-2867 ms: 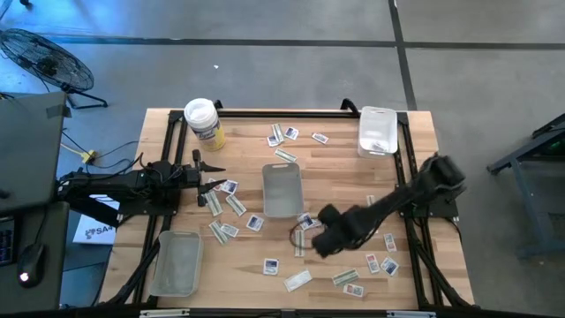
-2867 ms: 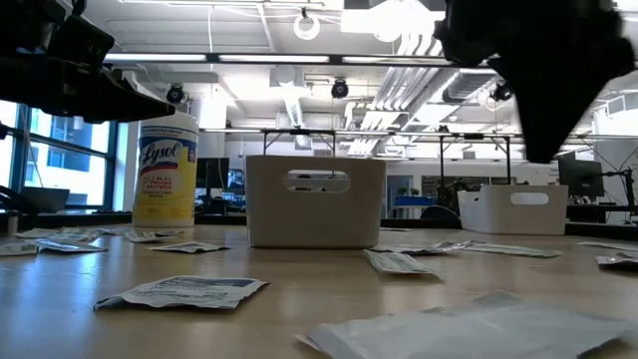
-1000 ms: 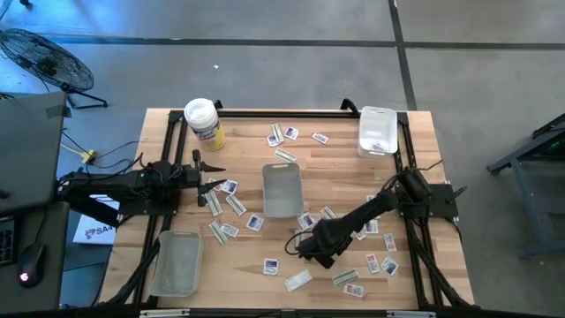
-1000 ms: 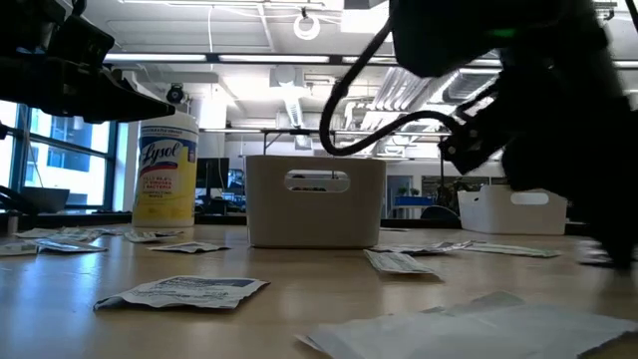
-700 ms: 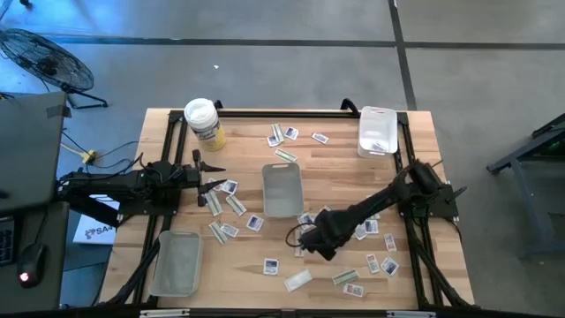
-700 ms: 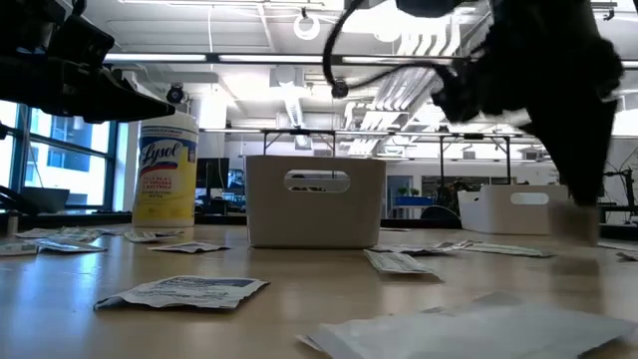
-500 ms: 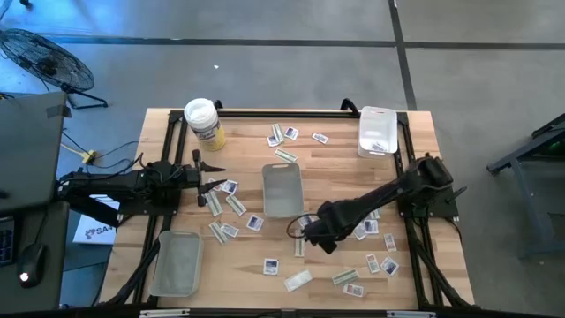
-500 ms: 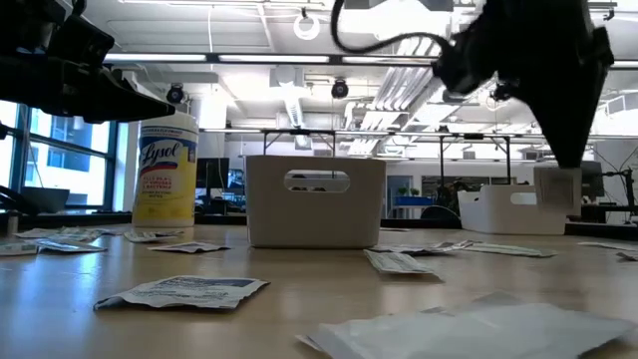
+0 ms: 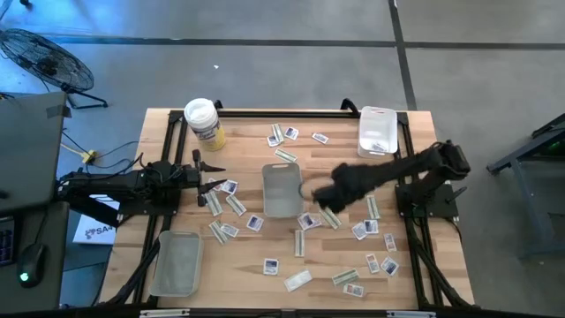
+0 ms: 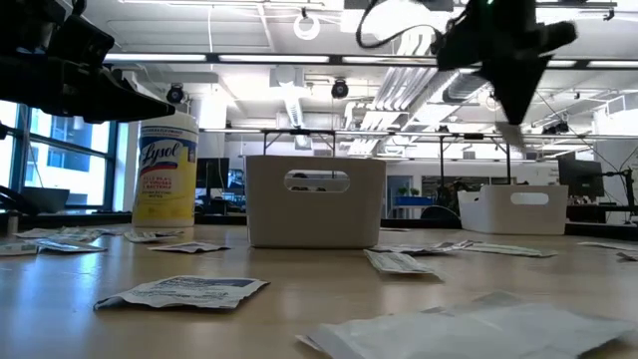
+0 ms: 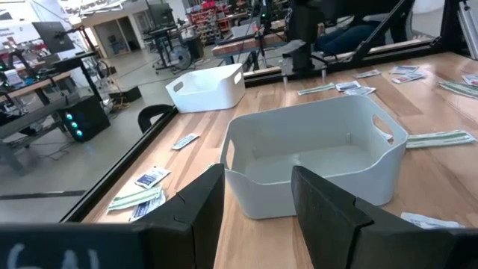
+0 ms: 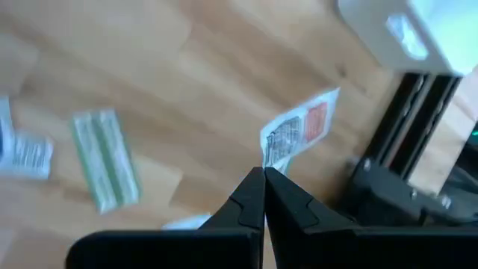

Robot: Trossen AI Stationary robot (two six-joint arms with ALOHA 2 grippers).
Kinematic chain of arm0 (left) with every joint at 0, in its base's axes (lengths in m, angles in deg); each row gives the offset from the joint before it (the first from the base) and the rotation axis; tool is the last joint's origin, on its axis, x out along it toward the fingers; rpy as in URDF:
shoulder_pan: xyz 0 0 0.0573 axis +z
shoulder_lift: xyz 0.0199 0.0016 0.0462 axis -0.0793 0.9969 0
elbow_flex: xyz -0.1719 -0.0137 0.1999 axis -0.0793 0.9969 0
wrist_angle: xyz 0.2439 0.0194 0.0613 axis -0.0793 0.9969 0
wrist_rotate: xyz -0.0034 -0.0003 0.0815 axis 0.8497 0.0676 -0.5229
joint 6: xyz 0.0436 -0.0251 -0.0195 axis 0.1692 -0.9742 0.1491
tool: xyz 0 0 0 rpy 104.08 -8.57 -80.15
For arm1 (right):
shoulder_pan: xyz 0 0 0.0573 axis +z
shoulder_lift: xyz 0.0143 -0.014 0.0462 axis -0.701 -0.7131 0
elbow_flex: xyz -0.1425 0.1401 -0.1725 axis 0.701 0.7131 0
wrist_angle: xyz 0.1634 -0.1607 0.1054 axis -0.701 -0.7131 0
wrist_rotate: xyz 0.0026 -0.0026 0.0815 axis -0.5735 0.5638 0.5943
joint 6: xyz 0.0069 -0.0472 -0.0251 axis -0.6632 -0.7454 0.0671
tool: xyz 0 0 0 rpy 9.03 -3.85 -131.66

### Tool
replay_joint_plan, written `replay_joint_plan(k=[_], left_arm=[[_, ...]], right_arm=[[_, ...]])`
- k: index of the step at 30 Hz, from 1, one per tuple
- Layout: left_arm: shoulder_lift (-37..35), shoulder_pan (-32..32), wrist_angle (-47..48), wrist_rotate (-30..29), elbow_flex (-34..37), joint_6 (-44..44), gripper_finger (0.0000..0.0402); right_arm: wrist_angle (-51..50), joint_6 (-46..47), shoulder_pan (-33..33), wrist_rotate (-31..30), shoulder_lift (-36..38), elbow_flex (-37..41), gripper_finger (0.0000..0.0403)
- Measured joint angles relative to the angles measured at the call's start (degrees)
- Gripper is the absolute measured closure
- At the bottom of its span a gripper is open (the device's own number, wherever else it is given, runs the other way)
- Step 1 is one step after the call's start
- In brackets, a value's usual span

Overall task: Pick & Place First Aid Supplies
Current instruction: Put the orange pad into the white bin

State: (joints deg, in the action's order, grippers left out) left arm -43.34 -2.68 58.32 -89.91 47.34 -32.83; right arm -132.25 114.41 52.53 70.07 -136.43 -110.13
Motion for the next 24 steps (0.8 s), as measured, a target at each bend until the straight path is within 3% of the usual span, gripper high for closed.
replay_joint_plan(k=[11,17,24], left_arm=[[0.0,0.0,0.0,0.0,0.0,0.0,0.0247],[0.0,0.0,0.0,0.0,0.0,0.0,0.0247],[0.0,0.0,0.0,0.0,0.0,0.0,0.0247]], right_arm=[[3.5,-17.8,-28.5,-11.4,1.3,6.2,0.0403],[14.2,-25.8,-41.0,-9.3,1.2,13.4,0.0403],[21.0,-32.8,-47.9,-8.6,1.2,19.8,0.0379]])
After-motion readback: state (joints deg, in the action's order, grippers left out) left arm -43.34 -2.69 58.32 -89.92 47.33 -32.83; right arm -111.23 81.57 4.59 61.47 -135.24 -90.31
